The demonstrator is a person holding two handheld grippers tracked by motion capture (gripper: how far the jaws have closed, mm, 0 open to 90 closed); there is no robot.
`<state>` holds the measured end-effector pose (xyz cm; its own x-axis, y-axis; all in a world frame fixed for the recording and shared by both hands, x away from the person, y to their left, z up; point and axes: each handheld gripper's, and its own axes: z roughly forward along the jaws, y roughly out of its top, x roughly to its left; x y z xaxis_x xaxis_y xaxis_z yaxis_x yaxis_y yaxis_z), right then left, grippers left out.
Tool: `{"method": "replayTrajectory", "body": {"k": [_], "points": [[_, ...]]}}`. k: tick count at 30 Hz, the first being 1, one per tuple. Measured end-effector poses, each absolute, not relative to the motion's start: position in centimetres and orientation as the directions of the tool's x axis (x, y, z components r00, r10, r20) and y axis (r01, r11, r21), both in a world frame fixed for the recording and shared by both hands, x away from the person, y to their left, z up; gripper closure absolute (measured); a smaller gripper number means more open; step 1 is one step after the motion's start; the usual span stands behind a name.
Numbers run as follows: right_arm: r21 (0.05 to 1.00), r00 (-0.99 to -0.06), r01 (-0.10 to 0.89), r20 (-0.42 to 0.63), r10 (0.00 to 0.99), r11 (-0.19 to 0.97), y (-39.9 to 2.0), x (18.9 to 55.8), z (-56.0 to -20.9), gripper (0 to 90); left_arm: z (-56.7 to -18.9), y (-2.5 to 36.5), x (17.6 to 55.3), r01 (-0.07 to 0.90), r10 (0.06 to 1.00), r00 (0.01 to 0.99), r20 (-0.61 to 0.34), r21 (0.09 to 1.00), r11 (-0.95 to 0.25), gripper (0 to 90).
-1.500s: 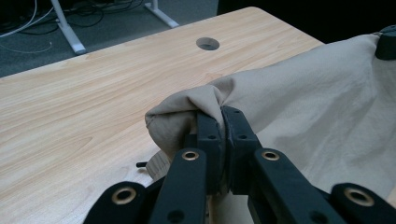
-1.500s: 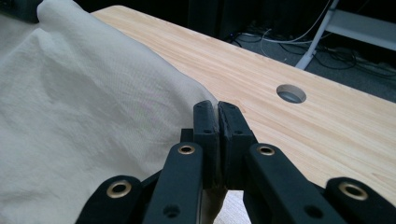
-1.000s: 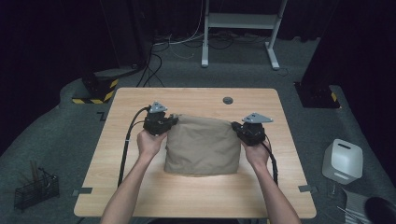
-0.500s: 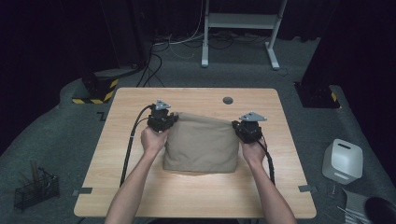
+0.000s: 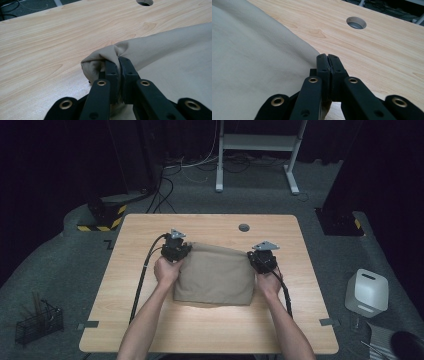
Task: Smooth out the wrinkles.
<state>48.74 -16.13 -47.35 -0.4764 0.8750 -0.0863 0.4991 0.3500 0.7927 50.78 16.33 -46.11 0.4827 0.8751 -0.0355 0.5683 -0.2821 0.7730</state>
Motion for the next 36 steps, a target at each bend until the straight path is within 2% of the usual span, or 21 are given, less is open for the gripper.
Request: {"method": "replayTrajectory", "body": {"k": [12, 22, 32, 36], "points": [[0.754, -0.467, 0.549, -0.081, 0.88, 0.361, -15.6, 49.5, -49.2, 88.2, -47.6, 16.1, 51.4, 0.6, 0.884, 0.465, -0.049, 0.751, -0.275, 85.5], [0.726, -0.483, 0.575, -0.071, 0.873, 0.377, -15.1, 49.5, -50.5, 88.1, -48.2, 15.9, 51.2, 0.606, 0.873, 0.488, -0.01, 0.723, -0.331, 86.2], [0.723, -0.516, 0.56, -0.076, 0.853, 0.404, -15.3, 48.2, -50.9, 88.1, -48.6, 16.1, 48.7, 0.592, 0.845, 0.535, 0.002, 0.712, -0.377, 86.4], [0.723, -0.53, 0.556, -0.074, 0.845, 0.411, -15.6, 47.3, -50.9, 88.1, -48.8, 16.6, 46.0, 0.608, 0.841, 0.535, -0.083, 0.729, -0.315, 86.5]]}}
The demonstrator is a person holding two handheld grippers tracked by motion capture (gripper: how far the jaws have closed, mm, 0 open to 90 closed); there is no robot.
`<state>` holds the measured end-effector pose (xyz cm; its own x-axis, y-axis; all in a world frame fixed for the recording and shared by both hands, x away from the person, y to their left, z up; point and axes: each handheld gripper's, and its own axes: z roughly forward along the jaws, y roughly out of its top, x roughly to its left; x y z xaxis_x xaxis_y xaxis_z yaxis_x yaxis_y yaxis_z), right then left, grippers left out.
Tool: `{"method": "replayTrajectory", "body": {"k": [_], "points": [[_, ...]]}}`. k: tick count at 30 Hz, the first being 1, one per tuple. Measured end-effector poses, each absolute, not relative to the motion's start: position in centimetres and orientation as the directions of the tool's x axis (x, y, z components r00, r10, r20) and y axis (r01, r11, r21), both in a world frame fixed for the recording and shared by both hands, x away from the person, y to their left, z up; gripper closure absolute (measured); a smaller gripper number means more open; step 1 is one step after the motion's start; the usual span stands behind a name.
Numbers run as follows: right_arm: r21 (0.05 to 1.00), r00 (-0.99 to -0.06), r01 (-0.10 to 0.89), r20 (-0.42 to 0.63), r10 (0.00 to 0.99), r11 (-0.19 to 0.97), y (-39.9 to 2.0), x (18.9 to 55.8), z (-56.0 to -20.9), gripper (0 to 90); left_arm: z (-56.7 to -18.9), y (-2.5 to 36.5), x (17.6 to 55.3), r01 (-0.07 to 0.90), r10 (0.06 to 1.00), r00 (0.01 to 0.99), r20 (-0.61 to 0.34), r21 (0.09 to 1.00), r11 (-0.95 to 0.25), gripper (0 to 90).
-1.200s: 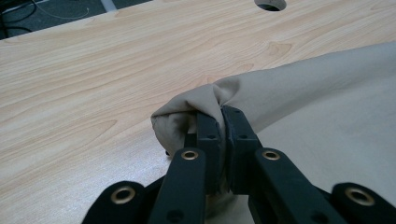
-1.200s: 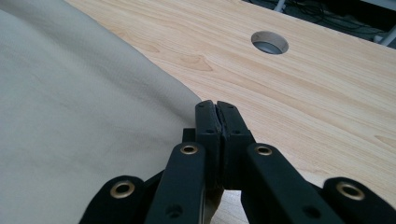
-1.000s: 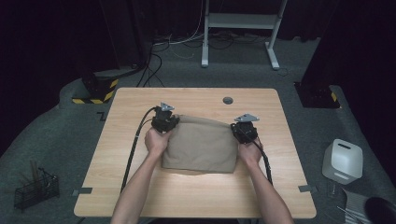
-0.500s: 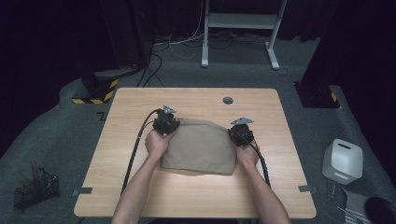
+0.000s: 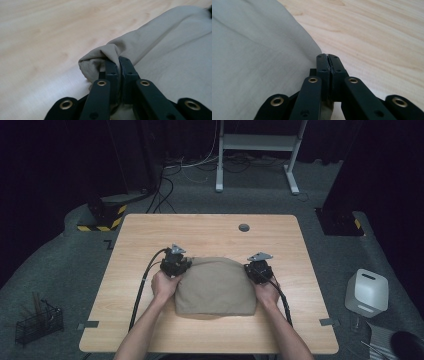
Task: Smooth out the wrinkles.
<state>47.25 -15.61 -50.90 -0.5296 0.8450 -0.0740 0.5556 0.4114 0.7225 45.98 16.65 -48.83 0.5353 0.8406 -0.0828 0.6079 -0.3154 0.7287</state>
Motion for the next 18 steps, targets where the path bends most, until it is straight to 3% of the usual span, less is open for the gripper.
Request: {"method": "replayTrajectory", "body": {"k": [5, 15, 18], "points": [[0.721, -0.569, 0.529, -0.091, 0.817, 0.448, -16.3, 44.7, -50.8, 88.1, -48.4, 17.0, 42.0, 0.588, 0.801, 0.588, -0.114, 0.741, -0.326, 86.5], [0.746, -0.556, 0.527, -0.06, 0.829, 0.408, -16.9, 45.1, -50.2, 87.8, -49.1, 17.4, 43.9, 0.62, 0.821, 0.551, -0.148, 0.732, -0.284, 85.9], [0.739, -0.547, 0.55, -0.033, 0.836, 0.389, -16.9, 45.7, -50.9, 87.6, -49.0, 16.9, 44.0, 0.606, 0.824, 0.558, -0.1, 0.728, -0.322, 85.7]]}}
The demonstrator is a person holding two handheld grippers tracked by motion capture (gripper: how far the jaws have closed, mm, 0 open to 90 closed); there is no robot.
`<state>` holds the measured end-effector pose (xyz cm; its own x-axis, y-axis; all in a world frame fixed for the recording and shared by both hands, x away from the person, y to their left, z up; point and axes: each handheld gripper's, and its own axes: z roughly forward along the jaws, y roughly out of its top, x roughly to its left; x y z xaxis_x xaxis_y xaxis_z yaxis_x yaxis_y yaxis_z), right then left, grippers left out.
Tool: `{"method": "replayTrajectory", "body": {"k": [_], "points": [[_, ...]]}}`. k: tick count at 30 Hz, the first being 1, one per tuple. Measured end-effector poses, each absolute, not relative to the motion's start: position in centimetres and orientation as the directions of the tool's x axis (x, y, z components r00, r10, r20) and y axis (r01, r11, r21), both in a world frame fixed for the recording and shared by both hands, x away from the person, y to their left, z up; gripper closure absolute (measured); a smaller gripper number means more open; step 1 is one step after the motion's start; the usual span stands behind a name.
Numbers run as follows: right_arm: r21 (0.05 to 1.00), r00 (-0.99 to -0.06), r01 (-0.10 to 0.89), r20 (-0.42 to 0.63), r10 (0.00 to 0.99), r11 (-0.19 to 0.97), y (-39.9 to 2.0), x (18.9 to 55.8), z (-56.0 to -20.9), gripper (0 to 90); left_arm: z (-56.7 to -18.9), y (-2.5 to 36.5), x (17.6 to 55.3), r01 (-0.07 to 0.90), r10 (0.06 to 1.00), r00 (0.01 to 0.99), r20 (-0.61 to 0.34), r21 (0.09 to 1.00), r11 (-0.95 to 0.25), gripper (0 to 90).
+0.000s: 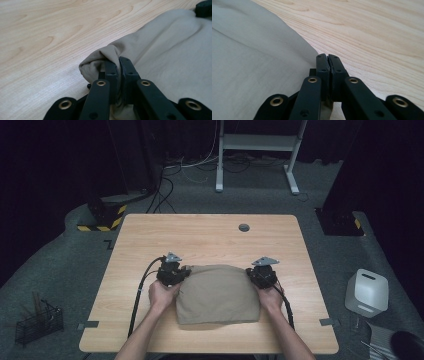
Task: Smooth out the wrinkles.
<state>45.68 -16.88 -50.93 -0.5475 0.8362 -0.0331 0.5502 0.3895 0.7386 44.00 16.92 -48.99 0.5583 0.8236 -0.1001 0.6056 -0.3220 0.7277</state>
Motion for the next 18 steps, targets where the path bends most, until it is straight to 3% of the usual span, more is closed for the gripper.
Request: {"method": "replayTrajectory", "body": {"k": [3, 10, 16, 18], "points": [[0.743, -0.535, 0.56, -0.013, 0.845, 0.367, -17.0, 45.9, -51.1, 86.9, -48.6, 16.6, 44.2, 0.594, 0.825, 0.562, -0.055, 0.722, -0.356, 83.8], [0.747, -0.508, 0.585, 0.032, 0.861, 0.317, -18.0, 46.3, -51.1, 83.4, -48.7, 17.2, 44.7, 0.606, 0.848, 0.525, -0.078, 0.733, -0.308, 77.0], [0.751, -0.5, 0.589, 0.049, 0.865, 0.298, -18.4, 46.3, -50.9, 74.8, -47.7, 18.0, 44.5, 0.604, 0.881, 0.463, -0.094, 0.761, -0.237, 51.5], [0.755, -0.494, 0.588, 0.051, 0.868, 0.29, -18.5, 46.2, -50.7, 68.7, -47.1, 18.2, 44.1, 0.589, 0.886, 0.456, -0.083, 0.774, -0.231, 46.9]]}}
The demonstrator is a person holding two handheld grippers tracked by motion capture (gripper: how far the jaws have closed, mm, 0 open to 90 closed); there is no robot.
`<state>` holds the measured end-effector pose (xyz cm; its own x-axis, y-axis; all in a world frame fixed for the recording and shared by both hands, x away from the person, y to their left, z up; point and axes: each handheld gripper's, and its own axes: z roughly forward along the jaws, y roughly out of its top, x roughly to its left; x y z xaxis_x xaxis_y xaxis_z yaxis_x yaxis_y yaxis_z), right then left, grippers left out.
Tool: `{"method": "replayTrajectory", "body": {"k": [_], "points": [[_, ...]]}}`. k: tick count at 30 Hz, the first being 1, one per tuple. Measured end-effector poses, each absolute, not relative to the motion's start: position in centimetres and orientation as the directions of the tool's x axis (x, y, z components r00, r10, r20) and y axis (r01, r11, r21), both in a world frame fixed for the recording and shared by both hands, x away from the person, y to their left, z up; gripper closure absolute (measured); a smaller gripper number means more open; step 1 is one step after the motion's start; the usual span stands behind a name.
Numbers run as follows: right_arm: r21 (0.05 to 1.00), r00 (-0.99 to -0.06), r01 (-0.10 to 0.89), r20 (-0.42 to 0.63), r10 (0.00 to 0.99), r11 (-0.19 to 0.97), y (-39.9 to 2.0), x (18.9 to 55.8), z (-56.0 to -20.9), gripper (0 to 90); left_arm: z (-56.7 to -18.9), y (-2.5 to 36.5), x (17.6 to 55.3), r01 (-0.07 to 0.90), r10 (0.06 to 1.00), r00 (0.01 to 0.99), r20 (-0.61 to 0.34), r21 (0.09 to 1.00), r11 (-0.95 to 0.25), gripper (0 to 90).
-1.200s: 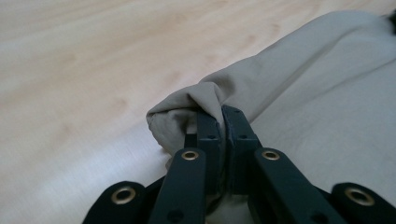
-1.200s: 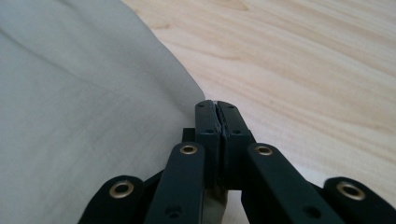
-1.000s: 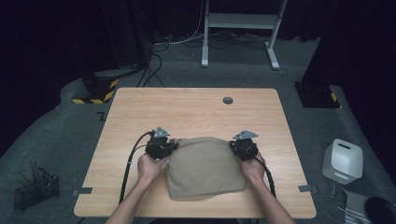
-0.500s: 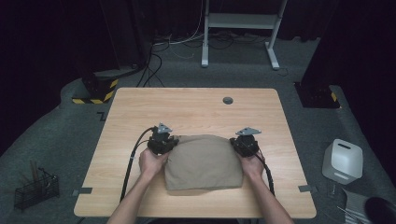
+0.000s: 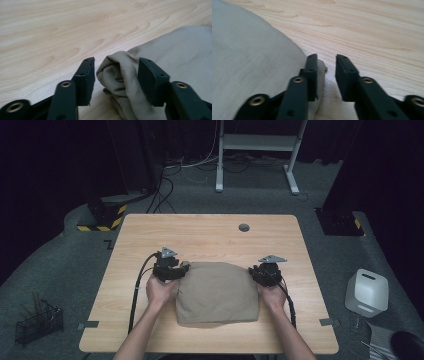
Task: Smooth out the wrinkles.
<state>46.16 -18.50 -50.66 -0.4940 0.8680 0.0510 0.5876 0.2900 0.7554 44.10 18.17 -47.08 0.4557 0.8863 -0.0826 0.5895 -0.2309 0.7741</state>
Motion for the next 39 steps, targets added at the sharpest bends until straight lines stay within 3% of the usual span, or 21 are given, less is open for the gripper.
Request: {"method": "replayTrajectory", "body": {"k": [9, 14, 19, 22, 31, 39], "points": [[0.786, -0.449, 0.57, 0.055, 0.892, 0.239, -20.1, 45.6, -49.5, 61.4, -44.2, 17.3, 40.7, 0.48, 0.843, 0.537, -0.035, 0.834, -0.271, 40.3], [0.815, -0.538, 0.515, 0.065, 0.841, 0.266, -19.2, 43.8, -48.3, 61.4, -44.8, 15.6, 39.4, 0.469, 0.794, 0.608, -0.025, 0.818, -0.333, 39.0], [0.802, -0.603, 0.509, 0.075, 0.795, 0.311, -17.6, 42.4, -49.3, 60.3, -48.0, 15.7, 40.3, 0.542, 0.805, 0.59, -0.062, 0.769, -0.339, 39.0], [0.776, -0.614, 0.528, 0.068, 0.787, 0.345, -17.2, 42.3, -50.5, 60.3, -49.4, 16.7, 40.7, 0.55, 0.806, 0.581, -0.114, 0.784, -0.286, 38.7], [0.749, -0.589, 0.564, 0.07, 0.805, 0.348, -18.1, 41.5, -51.8, 59.5, -49.0, 17.6, 39.8, 0.554, 0.825, 0.558, -0.09, 0.781, -0.29, 37.5], [0.783, -0.625, 0.505, 0.043, 0.779, 0.363, -18.2, 38.7, -51.0, 53.8, -48.7, 17.2, 36.1, 0.517, 0.802, 0.594, -0.066, 0.795, -0.317, 34.6]]}}
